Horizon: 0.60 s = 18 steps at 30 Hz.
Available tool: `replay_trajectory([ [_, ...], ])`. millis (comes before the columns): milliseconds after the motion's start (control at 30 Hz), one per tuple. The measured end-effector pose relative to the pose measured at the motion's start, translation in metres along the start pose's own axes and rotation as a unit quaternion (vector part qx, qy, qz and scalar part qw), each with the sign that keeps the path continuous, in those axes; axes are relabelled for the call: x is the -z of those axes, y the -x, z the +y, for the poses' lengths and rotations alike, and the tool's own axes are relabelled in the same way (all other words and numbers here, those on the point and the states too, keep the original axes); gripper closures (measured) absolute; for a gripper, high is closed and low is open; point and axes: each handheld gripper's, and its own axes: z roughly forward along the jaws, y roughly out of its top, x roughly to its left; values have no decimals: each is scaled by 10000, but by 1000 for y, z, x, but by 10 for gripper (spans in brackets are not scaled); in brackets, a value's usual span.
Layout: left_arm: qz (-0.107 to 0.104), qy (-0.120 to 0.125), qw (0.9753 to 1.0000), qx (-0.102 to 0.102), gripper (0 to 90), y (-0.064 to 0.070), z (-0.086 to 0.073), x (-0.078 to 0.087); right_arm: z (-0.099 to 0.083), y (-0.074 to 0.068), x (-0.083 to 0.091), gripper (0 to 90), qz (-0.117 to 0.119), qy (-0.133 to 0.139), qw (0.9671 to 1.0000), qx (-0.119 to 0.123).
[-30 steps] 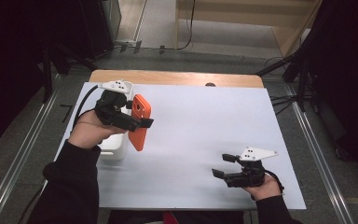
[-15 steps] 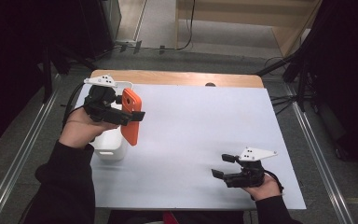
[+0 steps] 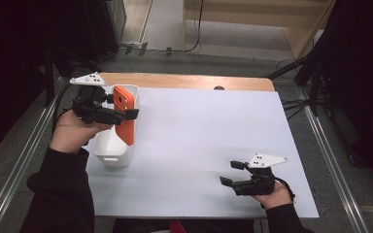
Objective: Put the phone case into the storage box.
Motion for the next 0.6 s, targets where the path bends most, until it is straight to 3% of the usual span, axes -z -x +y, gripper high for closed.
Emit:
replay_trajectory([
  [267, 361, 95, 9990, 251, 156, -12, -4, 0, 0, 1, 0, 237, -13, -6, 10000, -25],
  [600, 793, 304, 9943, 639, 156, -24, -7, -8, 0, 1, 0, 237, -12, 19, 10000, -46],
])
